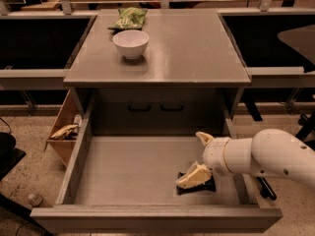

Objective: Place rxbar blueberry into top drawer

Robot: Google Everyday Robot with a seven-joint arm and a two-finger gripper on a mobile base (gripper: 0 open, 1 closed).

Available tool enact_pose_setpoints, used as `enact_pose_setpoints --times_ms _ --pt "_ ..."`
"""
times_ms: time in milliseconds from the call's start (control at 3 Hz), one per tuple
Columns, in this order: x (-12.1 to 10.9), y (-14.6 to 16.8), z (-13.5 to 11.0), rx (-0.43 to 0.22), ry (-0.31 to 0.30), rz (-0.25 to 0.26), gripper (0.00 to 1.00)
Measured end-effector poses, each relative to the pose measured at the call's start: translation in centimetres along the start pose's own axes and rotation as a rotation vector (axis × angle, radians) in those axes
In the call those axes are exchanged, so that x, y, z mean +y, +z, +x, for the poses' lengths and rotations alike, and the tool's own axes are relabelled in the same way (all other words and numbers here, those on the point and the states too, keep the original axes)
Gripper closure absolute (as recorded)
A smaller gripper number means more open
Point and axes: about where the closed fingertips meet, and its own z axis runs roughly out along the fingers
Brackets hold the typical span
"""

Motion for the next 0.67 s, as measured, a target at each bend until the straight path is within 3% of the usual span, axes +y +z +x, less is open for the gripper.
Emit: enact_pose_setpoints --times_ms 667 --pt "-0.31 -0.27 -0.95 0.003 0.006 -0.031 0.0"
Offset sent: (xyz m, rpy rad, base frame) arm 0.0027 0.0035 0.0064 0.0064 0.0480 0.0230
